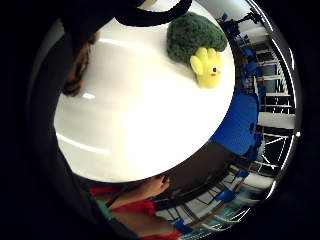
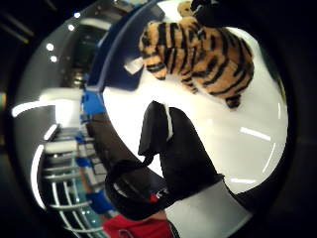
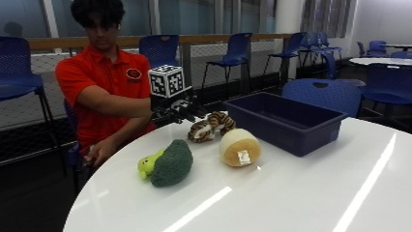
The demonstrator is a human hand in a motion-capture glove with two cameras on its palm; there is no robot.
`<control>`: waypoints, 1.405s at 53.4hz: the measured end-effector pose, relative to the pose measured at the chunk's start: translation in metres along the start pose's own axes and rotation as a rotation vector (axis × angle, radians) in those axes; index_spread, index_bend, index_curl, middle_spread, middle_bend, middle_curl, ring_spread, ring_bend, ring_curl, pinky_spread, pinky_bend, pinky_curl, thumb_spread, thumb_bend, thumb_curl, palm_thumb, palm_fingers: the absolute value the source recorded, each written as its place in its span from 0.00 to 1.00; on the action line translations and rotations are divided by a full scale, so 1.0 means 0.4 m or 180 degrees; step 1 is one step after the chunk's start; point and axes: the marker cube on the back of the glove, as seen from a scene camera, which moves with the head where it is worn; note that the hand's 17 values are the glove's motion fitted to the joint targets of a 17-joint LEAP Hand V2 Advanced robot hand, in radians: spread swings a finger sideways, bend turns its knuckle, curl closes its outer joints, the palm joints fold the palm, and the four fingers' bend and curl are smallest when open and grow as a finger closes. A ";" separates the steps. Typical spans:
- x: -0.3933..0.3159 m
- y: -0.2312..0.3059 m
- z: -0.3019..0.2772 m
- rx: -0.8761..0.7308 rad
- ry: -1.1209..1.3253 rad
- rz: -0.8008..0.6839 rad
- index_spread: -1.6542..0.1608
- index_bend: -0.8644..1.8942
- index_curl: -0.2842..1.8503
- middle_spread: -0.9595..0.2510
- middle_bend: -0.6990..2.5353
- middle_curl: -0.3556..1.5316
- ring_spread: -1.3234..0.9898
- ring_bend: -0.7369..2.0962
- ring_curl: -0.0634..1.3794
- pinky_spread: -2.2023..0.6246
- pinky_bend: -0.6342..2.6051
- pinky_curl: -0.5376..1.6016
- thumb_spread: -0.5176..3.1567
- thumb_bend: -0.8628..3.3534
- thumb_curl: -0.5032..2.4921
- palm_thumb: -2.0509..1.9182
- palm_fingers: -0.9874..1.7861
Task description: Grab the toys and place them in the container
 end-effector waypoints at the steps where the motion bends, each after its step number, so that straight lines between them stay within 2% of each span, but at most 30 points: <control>1: 0.001 -0.001 0.000 0.0002 0.0002 0.0000 0.83 0.40 0.16 0.74 0.26 0.20 0.55 0.31 0.05 0.78 0.33 0.29 0.26 0.20 0.17 0.52 0.42; 9: 0.009 0.001 -0.005 0.0018 -0.0011 0.0008 0.76 0.41 0.20 0.70 0.27 0.23 0.53 0.32 0.07 0.78 0.36 0.33 0.40 0.20 0.19 0.51 0.39; 21: 0.011 0.009 -0.006 0.0059 -0.0059 -0.0038 0.72 0.41 0.23 0.68 0.27 0.26 0.52 0.33 0.10 0.79 0.37 0.36 0.47 0.20 0.21 0.51 0.38; 37: 0.026 -0.004 -0.010 0.0151 -0.0150 -0.0144 0.71 0.41 0.27 0.67 0.27 0.29 0.52 0.33 0.14 0.79 0.38 0.38 0.49 0.20 0.23 0.51 0.37; 60: -0.035 -0.142 0.016 -0.0013 -0.0103 -0.0253 0.71 0.39 0.29 0.68 0.27 0.32 0.52 0.33 0.18 0.79 0.39 0.40 0.46 0.19 0.23 0.50 0.35; 75: -0.085 -0.234 0.074 -0.0233 0.0037 -0.0343 0.70 0.37 0.29 0.69 0.26 0.32 0.54 0.33 0.20 0.80 0.46 0.42 0.45 0.19 0.24 0.50 0.35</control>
